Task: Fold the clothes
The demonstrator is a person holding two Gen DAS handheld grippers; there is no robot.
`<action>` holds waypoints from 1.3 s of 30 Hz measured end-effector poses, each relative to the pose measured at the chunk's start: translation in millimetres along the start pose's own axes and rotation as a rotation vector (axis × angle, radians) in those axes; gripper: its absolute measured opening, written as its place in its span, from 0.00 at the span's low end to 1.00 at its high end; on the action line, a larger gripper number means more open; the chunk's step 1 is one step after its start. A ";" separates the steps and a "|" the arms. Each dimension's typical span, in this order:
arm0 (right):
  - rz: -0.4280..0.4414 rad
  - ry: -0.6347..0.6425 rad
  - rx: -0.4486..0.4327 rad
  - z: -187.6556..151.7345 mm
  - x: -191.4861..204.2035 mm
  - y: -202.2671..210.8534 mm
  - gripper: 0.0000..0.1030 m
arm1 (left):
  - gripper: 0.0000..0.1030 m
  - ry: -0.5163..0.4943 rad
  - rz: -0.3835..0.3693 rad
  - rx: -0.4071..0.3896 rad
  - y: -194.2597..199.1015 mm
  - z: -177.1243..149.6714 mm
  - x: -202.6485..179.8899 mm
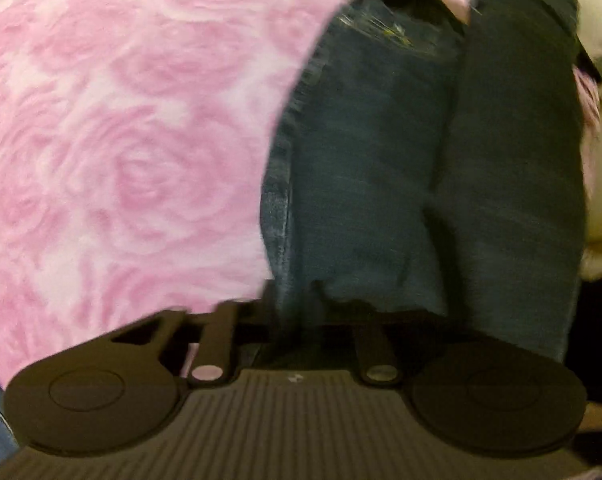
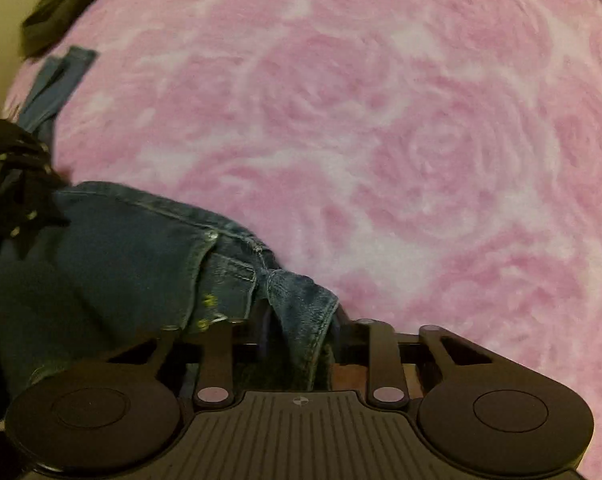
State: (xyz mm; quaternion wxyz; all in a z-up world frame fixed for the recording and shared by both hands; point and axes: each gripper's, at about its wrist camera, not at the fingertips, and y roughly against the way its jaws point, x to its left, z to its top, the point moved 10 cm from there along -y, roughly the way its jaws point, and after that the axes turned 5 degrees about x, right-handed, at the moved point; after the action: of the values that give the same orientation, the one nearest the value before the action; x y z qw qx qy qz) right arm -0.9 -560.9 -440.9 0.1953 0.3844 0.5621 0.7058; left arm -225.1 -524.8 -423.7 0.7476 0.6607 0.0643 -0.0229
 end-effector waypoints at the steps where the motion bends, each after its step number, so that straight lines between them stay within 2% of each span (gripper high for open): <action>1: -0.006 0.022 -0.014 -2.2 4.9 9.2 0.19 | 0.03 -0.018 0.005 0.013 1.7 0.9 -3.9; 2: -0.013 0.030 -0.046 -4.1 8.1 22.8 0.18 | 0.03 -0.028 0.015 0.017 5.4 2.8 -5.8; 4: -0.026 0.047 -0.111 -8.0 14.5 50.3 0.17 | 0.03 0.023 0.071 -0.041 29.3 14.5 7.2; 7: -0.067 0.023 -0.262 -12.3 5.4 109.6 0.17 | 0.04 0.074 0.157 -0.153 86.7 51.1 44.1; 9: -0.091 -0.019 -0.371 -13.2 -9.0 154.6 0.17 | 0.05 0.049 0.206 -0.208 117.3 80.4 65.3; 11: -0.158 -0.040 -0.469 -3.2 -29.4 191.8 0.17 | 0.05 -0.010 0.267 -0.276 141.0 117.9 85.9; 13: -0.227 -0.061 -0.544 1.9 -54.9 223.3 0.17 | 0.05 -0.022 0.300 -0.298 145.0 155.2 108.7; 14: -0.258 -0.084 -0.565 6.1 -70.7 225.9 0.18 | 0.06 -0.022 0.312 -0.302 143.5 173.6 120.5; 15: -0.288 -0.107 -0.585 10.2 -86.4 228.7 0.21 | 0.08 -0.019 0.326 -0.300 140.4 190.8 132.3; 17: -0.331 -0.156 -0.599 14.6 -116.5 225.8 0.32 | 0.30 0.009 0.359 -0.261 120.7 213.0 154.7; 18: -0.359 -0.183 -0.576 14.7 -127.7 216.7 0.43 | 0.33 0.007 0.378 -0.248 113.8 216.4 159.8; 19: -0.405 -0.191 -0.563 10.8 -132.4 211.7 0.48 | 0.32 0.000 0.401 -0.251 111.4 216.4 161.3; 20: -0.451 -0.200 -0.550 6.8 -137.0 206.9 0.49 | 0.33 -0.002 0.424 -0.265 112.5 211.2 160.9; 22: -0.454 -0.187 -0.563 -11.8 -127.0 207.2 0.50 | 0.37 0.023 0.415 -0.275 113.3 187.6 154.0; 23: -0.429 -0.175 -0.553 -25.3 -124.9 205.9 0.50 | 0.41 0.039 0.403 -0.274 112.8 174.5 149.8; 25: -0.395 -0.130 -0.521 -61.9 -106.4 195.0 0.50 | 0.41 0.065 0.388 -0.254 110.3 143.2 139.5; 27: -0.365 -0.087 -0.485 -94.4 -78.3 178.3 0.50 | 0.41 0.077 0.409 -0.189 106.7 97.6 131.6; 31: -0.269 0.014 -0.411 -124.8 5.4 133.5 0.53 | 0.43 0.035 0.497 -0.023 98.0 -2.4 126.6; 33: -0.254 0.111 -0.383 -130.7 43.9 113.9 0.56 | 0.44 -0.052 0.561 0.058 93.1 -42.8 126.3; 35: -0.240 0.207 -0.354 -137.0 82.1 94.4 0.60 | 0.44 -0.134 0.589 0.104 87.3 -68.8 128.4; 39: -0.246 0.408 -0.332 -132.7 152.6 61.7 0.63 | 0.49 -0.323 0.667 0.138 80.5 -103.7 143.6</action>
State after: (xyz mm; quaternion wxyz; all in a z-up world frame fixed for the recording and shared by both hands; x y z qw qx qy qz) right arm -188.2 -556.2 -343.0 0.2226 0.1264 0.5087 0.8220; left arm -80.0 -404.7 -374.9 0.6681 0.6821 -0.2748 0.1136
